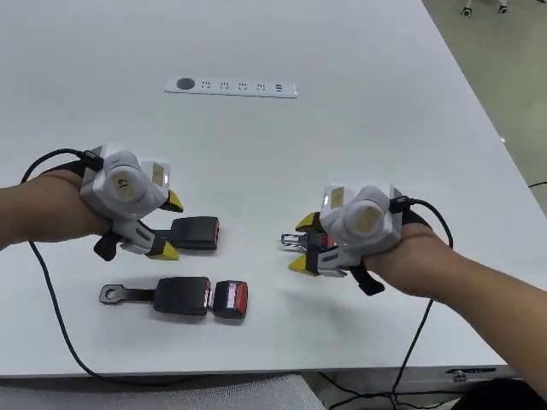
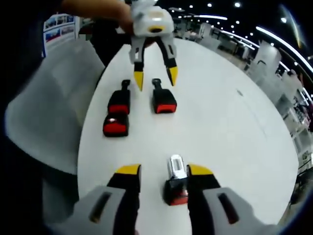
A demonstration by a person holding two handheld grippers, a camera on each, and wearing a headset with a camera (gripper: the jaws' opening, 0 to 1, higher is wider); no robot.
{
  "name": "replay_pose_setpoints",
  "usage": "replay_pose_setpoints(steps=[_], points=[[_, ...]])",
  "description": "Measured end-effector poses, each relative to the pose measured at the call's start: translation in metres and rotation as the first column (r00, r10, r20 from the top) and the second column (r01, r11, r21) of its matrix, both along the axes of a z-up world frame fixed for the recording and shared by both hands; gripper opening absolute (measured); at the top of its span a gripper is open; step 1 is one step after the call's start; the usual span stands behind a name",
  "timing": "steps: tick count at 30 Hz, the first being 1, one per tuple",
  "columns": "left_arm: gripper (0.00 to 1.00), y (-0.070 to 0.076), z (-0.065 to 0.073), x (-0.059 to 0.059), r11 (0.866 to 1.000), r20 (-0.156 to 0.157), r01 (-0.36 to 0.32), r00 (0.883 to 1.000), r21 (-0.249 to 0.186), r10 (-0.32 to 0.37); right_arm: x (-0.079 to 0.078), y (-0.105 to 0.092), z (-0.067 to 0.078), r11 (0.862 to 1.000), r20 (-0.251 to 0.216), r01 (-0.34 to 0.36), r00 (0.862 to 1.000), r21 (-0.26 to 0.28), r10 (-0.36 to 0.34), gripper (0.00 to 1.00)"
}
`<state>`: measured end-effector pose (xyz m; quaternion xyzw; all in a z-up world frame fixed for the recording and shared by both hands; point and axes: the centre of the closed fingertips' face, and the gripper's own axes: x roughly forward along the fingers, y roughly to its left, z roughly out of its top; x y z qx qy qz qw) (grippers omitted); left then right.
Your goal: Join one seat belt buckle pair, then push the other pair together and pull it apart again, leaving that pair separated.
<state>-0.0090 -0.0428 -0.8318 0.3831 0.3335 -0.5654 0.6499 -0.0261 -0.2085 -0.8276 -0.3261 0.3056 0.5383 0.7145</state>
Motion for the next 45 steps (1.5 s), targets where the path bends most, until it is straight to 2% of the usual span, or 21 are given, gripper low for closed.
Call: replay_pose_setpoints(steps=[3,5,7,9,10,13,14,19,20,21,22,25,28,36,45], points=[[0.49,-0.002,-0.004,0.005,1.000,-0.012,0.007,1.000,0.006,-0.007,0.009,-0.012,-0.004,0.999,-0.036,0.044,0.998,0.005,-0.044,0.38],[0.52,-0.001,-0.009,0.006,0.999,-0.063,-0.030,0.998,0.011,0.031,0.012,-0.017,-0.008,0.999,-0.009,0.020,1.000,-0.035,-0.020,0.40],[0.53,-0.003,-0.011,0.006,0.999,-0.092,-0.038,0.995,-0.008,0.037,0.014,-0.021,-0.012,0.998,0.006,0.005,1.000,-0.056,-0.004,0.40],[0.50,-0.003,-0.014,0.010,1.000,-0.086,-0.025,0.996,0.001,0.025,0.018,-0.023,-0.016,0.999,-0.011,0.009,1.000,-0.047,-0.009,0.41],[0.49,-0.001,-0.016,0.012,1.000,-0.083,-0.018,0.996,0.019,0.020,0.018,-0.024,-0.019,0.999,-0.021,0.008,1.000,-0.050,-0.009,0.41],[0.49,-0.003,-0.020,0.011,0.999,-0.101,0.004,0.995,0.035,-0.001,0.017,-0.026,-0.027,0.998,-0.068,0.003,0.998,-0.059,-0.007,0.38],[0.49,-0.005,-0.022,0.011,1.000,-0.118,0.005,0.993,0.029,-0.002,0.017,-0.027,-0.029,0.998,-0.072,-0.003,0.997,-0.070,-0.002,0.37],[0.42,-0.007,-0.027,0.011,0.998,-0.123,0.038,0.992,0.048,-0.032,0.022,-0.031,-0.036,0.995,-0.079,-0.015,0.997,-0.096,0.008,0.36],[0.40,-0.010,-0.027,0.009,0.999,-0.140,0.029,0.990,0.032,-0.024,0.023,-0.032,-0.037,0.995,-0.083,-0.020,0.996,-0.100,0.011,0.34],[0.36,-0.012,-0.029,0.008,0.999,-0.137,0.033,0.990,0.036,-0.027,0.022,-0.033,-0.038,0.995,-0.103,-0.016,0.995,-0.097,0.006,0.33],[0.34,-0.009,-0.031,0.011,0.995,-0.109,0.074,0.992,0.064,-0.067,0.021,-0.032,-0.038,0.997,-0.122,-0.010,0.992,-0.082,0.000,0.33],[0.34,-0.011,-0.034,0.009,0.995,-0.118,0.070,0.991,0.065,-0.062,0.021,-0.031,-0.039,0.996,-0.133,-0.011,0.991,-0.086,0.000,0.32],[0.33,-0.010,-0.036,0.008,0.992,-0.102,0.096,0.991,0.086,-0.087,0.021,-0.031,-0.040,0.996,-0.131,-0.020,0.991,-0.087,0.008,0.32],[0.33,-0.008,-0.035,0.010,0.999,-0.110,0.033,0.993,0.023,-0.031,0.018,-0.030,-0.036,0.997,-0.140,-0.023,0.990,-0.076,0.012,0.32],[0.33,-0.008,-0.034,0.010,1.000,-0.118,0.008,0.993,0.021,-0.005,0.015,-0.028,-0.034,0.996,-0.131,-0.036,0.991,-0.081,0.025,0.32]])
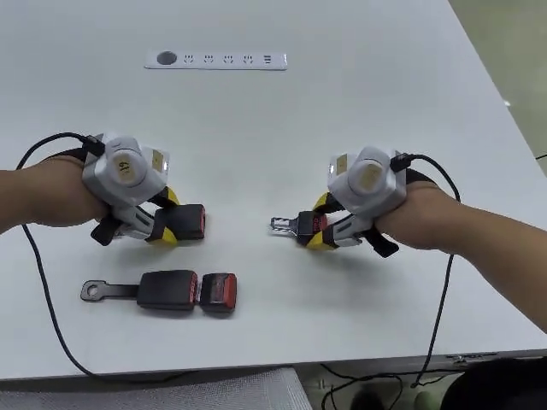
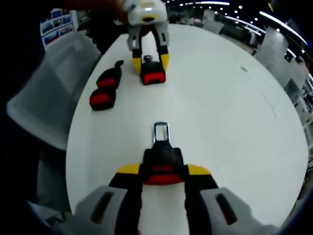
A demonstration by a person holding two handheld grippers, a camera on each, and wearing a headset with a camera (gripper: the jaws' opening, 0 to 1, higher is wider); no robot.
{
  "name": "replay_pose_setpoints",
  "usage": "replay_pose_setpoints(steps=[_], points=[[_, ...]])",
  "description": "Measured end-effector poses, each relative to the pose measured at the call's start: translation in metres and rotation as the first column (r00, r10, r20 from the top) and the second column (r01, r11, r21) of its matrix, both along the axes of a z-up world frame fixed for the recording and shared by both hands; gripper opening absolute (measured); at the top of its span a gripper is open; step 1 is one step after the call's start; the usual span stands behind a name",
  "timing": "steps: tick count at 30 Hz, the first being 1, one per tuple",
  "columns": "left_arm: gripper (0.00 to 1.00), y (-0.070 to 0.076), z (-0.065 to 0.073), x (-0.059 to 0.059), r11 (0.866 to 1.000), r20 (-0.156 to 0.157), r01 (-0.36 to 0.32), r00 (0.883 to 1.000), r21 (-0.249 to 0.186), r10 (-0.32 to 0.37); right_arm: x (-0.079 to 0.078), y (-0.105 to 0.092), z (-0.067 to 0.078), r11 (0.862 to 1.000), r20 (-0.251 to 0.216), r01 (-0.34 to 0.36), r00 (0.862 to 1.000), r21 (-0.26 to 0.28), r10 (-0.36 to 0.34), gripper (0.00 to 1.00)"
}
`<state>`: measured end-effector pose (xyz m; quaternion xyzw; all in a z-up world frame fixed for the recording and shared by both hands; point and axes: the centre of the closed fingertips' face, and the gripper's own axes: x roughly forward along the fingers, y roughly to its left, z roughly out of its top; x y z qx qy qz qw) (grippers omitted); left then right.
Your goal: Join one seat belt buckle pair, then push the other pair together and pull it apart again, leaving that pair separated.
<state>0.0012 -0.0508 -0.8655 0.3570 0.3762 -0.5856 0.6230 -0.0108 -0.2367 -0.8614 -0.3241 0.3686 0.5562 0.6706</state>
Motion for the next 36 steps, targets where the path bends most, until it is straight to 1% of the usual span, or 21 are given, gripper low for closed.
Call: replay_pose_setpoints(steps=[2,7,14,16,20,22,27,32,36], points=[[0.33,0.000,0.000,0.000,1.000,-0.003,-0.002,1.000,0.004,0.002,0.002,0.001,0.000,1.000,0.011,-0.010,1.000,-0.008,0.010,0.32],[0.33,0.000,0.000,0.000,1.000,-0.005,0.000,1.000,0.014,0.000,0.003,0.012,-0.002,1.000,0.011,-0.014,1.000,-0.004,0.014,0.32],[0.33,0.000,0.000,0.001,1.000,-0.006,0.001,1.000,0.007,-0.001,0.006,0.033,-0.003,1.000,0.017,-0.017,1.000,0.006,0.017,0.32],[0.33,0.000,0.000,0.001,1.000,-0.007,0.005,1.000,0.007,-0.005,0.008,0.040,-0.003,1.000,0.021,-0.002,1.000,0.008,0.002,0.32],[0.33,-0.001,0.000,0.001,1.000,-0.009,0.018,1.000,0.010,-0.018,0.008,0.058,-0.004,1.000,0.021,-0.008,1.000,0.008,0.008,0.32],[0.33,-0.001,0.000,0.001,1.000,-0.012,0.026,1.000,0.010,-0.025,0.008,0.067,-0.004,1.000,0.024,-0.022,0.999,0.003,0.022,0.32],[0.33,-0.002,0.000,0.001,0.999,-0.010,0.040,0.999,0.011,-0.039,0.008,0.084,-0.004,1.000,0.022,-0.023,0.999,-0.003,0.023,0.32],[0.33,-0.002,0.000,0.001,0.999,-0.009,0.048,0.999,0.007,-0.048,0.010,0.094,-0.005,0.998,0.019,-0.049,0.999,-0.030,0.049,0.32],[0.33,-0.001,0.000,0.000,0.999,-0.004,0.041,0.999,0.007,-0.041,0.011,0.103,-0.004,0.996,0.021,-0.076,0.997,-0.046,0.077,0.32]])
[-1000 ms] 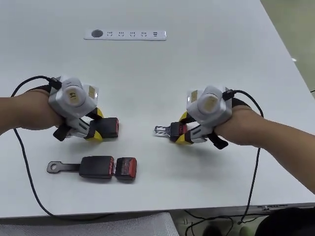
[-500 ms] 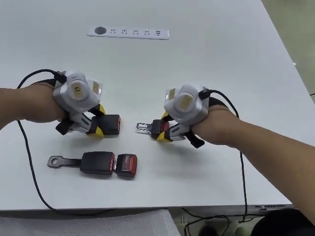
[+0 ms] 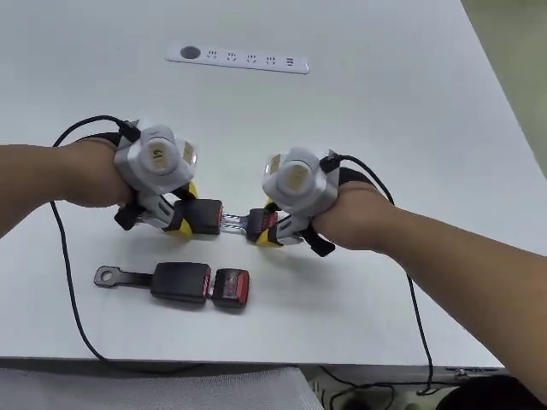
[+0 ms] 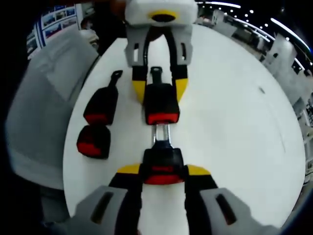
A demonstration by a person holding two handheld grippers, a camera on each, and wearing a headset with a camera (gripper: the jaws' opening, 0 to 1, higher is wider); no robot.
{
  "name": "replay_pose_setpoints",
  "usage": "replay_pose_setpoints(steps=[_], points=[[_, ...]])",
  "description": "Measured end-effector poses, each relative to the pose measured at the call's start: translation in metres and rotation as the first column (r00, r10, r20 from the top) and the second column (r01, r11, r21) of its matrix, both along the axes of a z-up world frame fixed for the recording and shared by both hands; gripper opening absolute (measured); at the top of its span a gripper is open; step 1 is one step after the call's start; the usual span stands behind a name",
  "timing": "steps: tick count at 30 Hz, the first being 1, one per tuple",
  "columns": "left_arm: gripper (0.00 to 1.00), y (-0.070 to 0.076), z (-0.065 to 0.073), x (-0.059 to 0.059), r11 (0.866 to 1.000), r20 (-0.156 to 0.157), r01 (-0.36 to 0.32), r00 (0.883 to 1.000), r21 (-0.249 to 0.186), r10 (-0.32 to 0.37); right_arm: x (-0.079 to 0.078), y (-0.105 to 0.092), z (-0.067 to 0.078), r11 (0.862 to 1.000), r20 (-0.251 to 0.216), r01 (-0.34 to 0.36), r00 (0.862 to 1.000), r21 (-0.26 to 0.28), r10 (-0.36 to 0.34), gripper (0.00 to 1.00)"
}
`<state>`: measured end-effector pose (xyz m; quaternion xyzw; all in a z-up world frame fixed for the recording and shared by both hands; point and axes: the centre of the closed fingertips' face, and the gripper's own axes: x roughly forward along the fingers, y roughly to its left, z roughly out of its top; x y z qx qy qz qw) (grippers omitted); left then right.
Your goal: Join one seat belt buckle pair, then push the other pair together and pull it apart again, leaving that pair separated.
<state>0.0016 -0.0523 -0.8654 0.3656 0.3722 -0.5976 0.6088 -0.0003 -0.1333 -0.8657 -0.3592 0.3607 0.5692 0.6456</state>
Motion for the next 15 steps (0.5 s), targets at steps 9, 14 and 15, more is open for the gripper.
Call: replay_pose_setpoints(steps=[9,14,15], points=[[0.33,0.000,-0.001,0.001,1.000,-0.002,0.004,1.000,0.011,-0.004,0.003,0.006,0.001,1.000,0.038,-0.029,0.999,-0.007,0.029,0.31],[0.33,0.000,-0.001,0.001,1.000,0.001,0.018,1.000,0.017,-0.018,0.003,0.012,0.000,0.999,0.007,-0.003,1.000,0.033,0.003,0.31],[0.33,0.000,-0.001,0.001,1.000,0.001,0.021,1.000,0.021,-0.021,0.003,0.012,0.000,1.000,0.011,-0.011,1.000,0.025,0.011,0.31]])
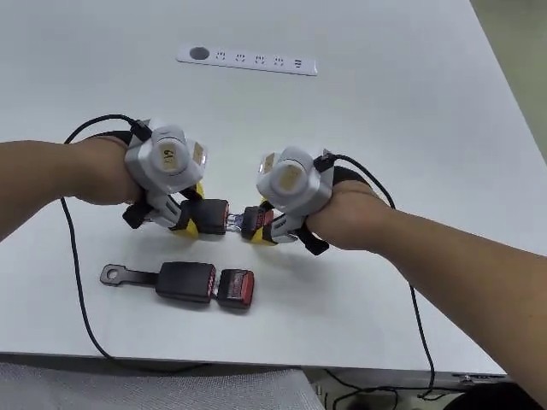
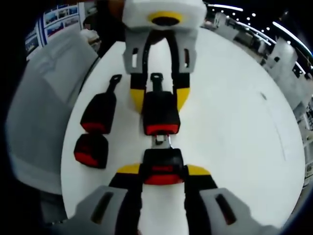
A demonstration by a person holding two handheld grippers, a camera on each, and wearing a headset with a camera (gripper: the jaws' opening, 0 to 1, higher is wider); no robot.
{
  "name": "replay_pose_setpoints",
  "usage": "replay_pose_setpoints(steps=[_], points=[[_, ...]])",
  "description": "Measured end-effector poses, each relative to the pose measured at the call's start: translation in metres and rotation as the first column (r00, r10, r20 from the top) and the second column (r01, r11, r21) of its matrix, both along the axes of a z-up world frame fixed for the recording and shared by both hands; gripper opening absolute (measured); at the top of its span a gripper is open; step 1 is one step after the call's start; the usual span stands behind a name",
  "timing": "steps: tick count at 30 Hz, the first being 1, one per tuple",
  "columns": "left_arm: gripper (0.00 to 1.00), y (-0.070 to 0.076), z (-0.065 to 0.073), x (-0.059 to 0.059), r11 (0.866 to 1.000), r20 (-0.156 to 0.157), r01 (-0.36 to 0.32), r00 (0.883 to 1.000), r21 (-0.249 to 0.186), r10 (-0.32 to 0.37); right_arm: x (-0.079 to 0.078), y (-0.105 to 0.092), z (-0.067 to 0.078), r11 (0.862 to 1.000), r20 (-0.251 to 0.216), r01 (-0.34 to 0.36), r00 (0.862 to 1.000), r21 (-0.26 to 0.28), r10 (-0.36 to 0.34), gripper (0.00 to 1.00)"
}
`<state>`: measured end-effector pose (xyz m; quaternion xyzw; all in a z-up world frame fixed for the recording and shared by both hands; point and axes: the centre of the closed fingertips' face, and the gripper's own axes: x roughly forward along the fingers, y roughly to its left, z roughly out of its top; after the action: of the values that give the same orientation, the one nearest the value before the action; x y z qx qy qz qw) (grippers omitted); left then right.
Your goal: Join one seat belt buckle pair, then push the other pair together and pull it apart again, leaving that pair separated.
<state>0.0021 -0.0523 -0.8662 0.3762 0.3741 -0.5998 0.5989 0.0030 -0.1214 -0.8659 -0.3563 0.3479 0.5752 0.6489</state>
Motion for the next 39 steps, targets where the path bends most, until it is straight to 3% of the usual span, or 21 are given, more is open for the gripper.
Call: replay_pose_setpoints(steps=[5,8,13,17,23,28,39], points=[[0.33,0.000,0.000,0.000,1.000,0.001,0.010,1.000,0.004,-0.010,0.000,0.002,0.000,1.000,-0.008,-0.004,1.000,0.005,0.004,0.30],[0.33,0.001,0.001,0.000,1.000,-0.003,0.004,1.000,-0.030,-0.004,0.000,0.004,0.000,1.000,-0.001,-0.005,1.000,0.005,0.005,0.30],[0.32,-0.001,0.001,0.000,1.000,0.000,0.014,1.000,-0.023,-0.014,0.002,0.007,0.000,1.000,-0.015,-0.012,1.000,0.018,0.013,0.29],[0.32,-0.001,0.001,0.000,0.999,-0.003,0.018,1.000,-0.028,-0.018,0.002,0.021,-0.001,0.999,-0.018,-0.005,1.000,0.045,0.006,0.29],[0.33,-0.001,0.001,0.000,0.999,-0.004,0.017,1.000,-0.027,-0.017,0.002,0.020,0.000,0.999,-0.022,-0.011,1.000,0.042,0.012,0.29],[0.33,-0.001,0.001,0.000,1.000,-0.004,0.012,1.000,-0.025,-0.012,0.002,0.020,-0.002,0.998,-0.033,-0.059,0.998,-0.014,0.058,0.30],[0.33,0.000,0.001,0.000,0.999,-0.006,0.007,1.000,-0.043,-0.007,0.002,0.019,-0.002,0.999,-0.045,-0.050,0.998,-0.004,0.050,0.31]])
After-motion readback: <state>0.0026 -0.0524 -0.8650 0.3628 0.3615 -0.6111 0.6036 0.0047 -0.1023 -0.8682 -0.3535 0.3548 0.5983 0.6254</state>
